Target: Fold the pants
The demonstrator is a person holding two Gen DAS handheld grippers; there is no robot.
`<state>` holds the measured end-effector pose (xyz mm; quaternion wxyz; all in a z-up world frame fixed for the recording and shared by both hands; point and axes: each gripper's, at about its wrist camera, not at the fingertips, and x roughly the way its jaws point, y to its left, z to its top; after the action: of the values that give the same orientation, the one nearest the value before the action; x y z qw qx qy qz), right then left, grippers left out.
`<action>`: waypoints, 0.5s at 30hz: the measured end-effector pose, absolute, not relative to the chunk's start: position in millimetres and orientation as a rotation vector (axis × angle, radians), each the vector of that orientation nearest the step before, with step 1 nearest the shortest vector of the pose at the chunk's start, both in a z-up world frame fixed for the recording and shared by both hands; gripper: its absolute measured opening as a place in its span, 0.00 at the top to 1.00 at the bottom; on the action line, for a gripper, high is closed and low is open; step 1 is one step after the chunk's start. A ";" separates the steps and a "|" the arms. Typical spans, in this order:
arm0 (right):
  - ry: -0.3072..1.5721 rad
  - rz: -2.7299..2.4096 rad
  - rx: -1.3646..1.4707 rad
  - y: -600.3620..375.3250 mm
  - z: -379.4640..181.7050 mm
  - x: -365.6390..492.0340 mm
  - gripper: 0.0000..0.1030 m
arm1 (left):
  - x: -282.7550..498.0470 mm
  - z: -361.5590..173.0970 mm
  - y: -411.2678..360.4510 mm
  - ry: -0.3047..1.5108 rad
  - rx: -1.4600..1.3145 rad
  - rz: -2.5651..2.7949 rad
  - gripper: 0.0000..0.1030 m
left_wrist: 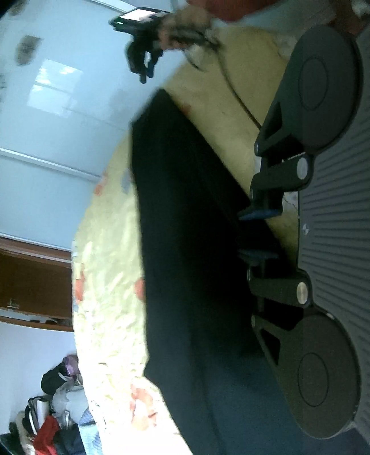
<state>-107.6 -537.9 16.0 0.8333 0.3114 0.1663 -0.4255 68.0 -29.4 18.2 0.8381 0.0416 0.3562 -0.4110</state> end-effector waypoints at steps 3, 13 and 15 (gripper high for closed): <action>0.359 -0.717 0.421 -496.5 41.0 -76.9 0.77 | 83.7 41.0 -22.4 0.719 -0.007 -0.873 0.49; 0.873 0.243 -0.125 -322.1 15.1 82.4 0.74 | 168.4 6.5 -102.1 0.924 0.237 -0.745 0.44; 0.871 0.219 -0.104 -319.0 17.0 100.3 0.74 | 180.2 0.2 -111.0 0.858 0.268 -0.690 0.45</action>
<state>100.3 -319.0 17.0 0.8995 -0.0504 0.4208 0.1060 180.2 -111.0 0.2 0.8438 0.1270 0.4064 -0.3267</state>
